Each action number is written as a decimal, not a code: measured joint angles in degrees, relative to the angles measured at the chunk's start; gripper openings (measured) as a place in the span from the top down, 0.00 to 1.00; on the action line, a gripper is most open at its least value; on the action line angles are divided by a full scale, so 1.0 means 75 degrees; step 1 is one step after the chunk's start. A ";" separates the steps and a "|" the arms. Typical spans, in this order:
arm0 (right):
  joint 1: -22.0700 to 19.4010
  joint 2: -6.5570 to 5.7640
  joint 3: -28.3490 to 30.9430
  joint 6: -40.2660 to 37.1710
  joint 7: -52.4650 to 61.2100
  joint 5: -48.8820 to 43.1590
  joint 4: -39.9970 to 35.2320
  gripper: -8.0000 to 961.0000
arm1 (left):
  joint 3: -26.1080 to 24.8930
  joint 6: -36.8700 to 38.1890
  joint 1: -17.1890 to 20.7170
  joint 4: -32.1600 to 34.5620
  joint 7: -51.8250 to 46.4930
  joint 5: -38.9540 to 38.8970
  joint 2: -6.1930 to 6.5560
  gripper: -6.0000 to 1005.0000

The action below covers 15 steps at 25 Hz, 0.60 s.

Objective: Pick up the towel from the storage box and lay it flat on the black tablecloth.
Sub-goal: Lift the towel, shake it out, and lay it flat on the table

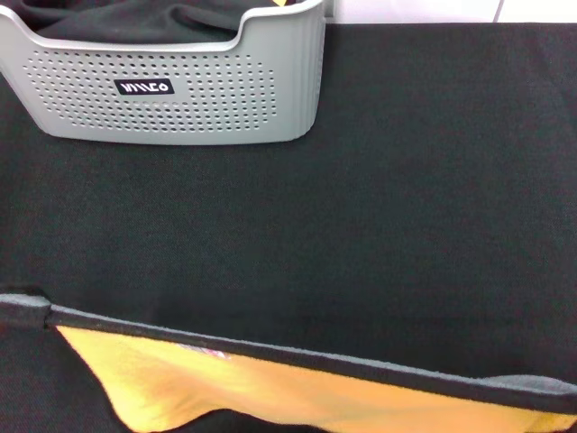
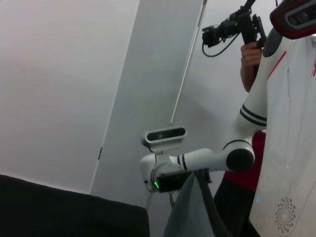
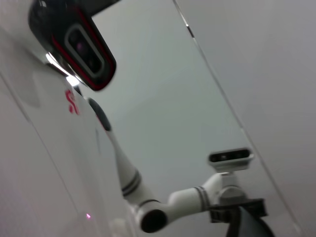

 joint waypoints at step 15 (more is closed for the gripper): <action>0.1787 0.0336 0.0526 0.0708 0.1291 -0.0776 0.1581 0.96 | -0.1492 -0.0086 -0.0395 -0.0502 -0.0386 0.1834 -0.0455 0.98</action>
